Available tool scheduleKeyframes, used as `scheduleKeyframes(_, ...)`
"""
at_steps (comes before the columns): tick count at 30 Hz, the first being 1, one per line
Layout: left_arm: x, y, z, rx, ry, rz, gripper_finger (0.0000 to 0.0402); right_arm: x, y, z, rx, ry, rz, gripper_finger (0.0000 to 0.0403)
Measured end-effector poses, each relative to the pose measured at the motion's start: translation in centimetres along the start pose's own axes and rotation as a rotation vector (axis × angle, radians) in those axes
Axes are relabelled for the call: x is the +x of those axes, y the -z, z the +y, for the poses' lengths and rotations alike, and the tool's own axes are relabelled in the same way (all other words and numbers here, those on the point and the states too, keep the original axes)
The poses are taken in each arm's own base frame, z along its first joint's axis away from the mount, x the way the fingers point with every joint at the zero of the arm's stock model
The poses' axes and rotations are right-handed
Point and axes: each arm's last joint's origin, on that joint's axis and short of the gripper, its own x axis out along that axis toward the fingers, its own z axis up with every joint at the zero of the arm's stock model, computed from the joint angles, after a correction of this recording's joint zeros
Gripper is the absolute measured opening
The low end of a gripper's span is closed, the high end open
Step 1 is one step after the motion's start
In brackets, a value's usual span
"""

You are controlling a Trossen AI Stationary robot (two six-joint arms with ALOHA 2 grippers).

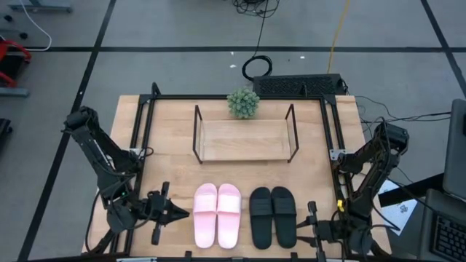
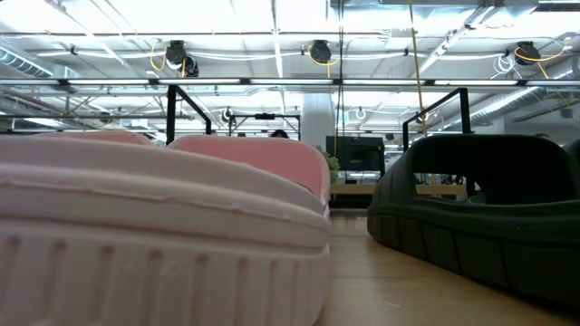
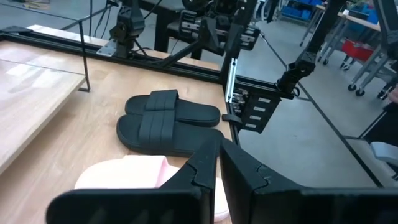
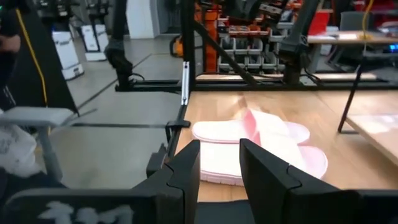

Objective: Pick and place slides into the shelf
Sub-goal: Put the left pink slipper on the shelf

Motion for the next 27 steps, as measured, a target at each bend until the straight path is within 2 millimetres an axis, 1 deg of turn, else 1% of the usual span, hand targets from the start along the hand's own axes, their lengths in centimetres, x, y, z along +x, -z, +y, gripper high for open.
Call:
scheduleKeyframes(4,0.0,0.0,0.0,0.001,0.000,0.002,0.0026,0.0,0.0,0.0,0.081,0.000,0.000,0.0105)
scheduleKeyframes(7,0.0,0.0,0.0,0.002,-0.001,0.003,0.0026,-0.3,0.2,0.2,0.092,0.025,-0.013,0.0100)
scheduleKeyframes(13,0.0,0.3,0.2,-0.004,-0.017,0.027,0.0026,-1.7,1.1,0.9,0.104,0.083,-0.048,0.0065)
scheduleKeyframes(16,0.0,0.8,0.6,-0.012,-0.042,0.059,0.0026,-2.1,1.8,1.3,0.158,0.079,-0.050,0.0045)
scheduleKeyframes(19,-0.1,1.1,0.8,-0.029,-0.065,0.085,0.0026,-2.0,2.9,1.5,0.222,0.078,-0.033,0.0033)
scheduleKeyframes(23,-0.1,1.3,1.0,-0.044,-0.080,0.094,0.0026,-1.2,5.5,1.5,0.288,0.096,0.020,0.0029)
scheduleKeyframes(27,-0.1,1.3,1.0,-0.036,-0.083,0.092,0.0026,-0.7,7.6,1.1,0.301,0.140,0.049,0.0028)
